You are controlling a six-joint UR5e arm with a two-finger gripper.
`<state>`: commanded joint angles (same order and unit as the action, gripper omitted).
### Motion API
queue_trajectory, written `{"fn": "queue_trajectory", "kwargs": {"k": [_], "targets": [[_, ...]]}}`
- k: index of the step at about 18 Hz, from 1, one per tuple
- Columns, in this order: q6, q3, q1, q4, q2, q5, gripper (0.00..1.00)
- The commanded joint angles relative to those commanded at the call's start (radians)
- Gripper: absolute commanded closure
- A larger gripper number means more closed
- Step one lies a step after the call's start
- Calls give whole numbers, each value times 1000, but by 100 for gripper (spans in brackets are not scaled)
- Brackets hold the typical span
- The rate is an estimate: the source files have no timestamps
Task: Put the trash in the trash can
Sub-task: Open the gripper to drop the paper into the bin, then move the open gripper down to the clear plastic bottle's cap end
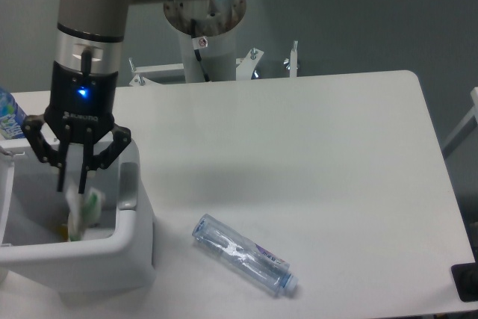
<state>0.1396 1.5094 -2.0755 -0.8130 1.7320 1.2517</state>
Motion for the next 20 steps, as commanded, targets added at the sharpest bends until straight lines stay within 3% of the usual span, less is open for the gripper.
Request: {"fn": "queue_trajectory", "kwargs": {"k": [3,6,11,15,20], "targets": [[38,8,-20,3,-6,8,0],[129,15,-158,8,-6,6,0],[129,18,-345,5,53,58,0],[129,20,-419,5,113,103,0],[107,15,-422,5,210,230,0]]}}
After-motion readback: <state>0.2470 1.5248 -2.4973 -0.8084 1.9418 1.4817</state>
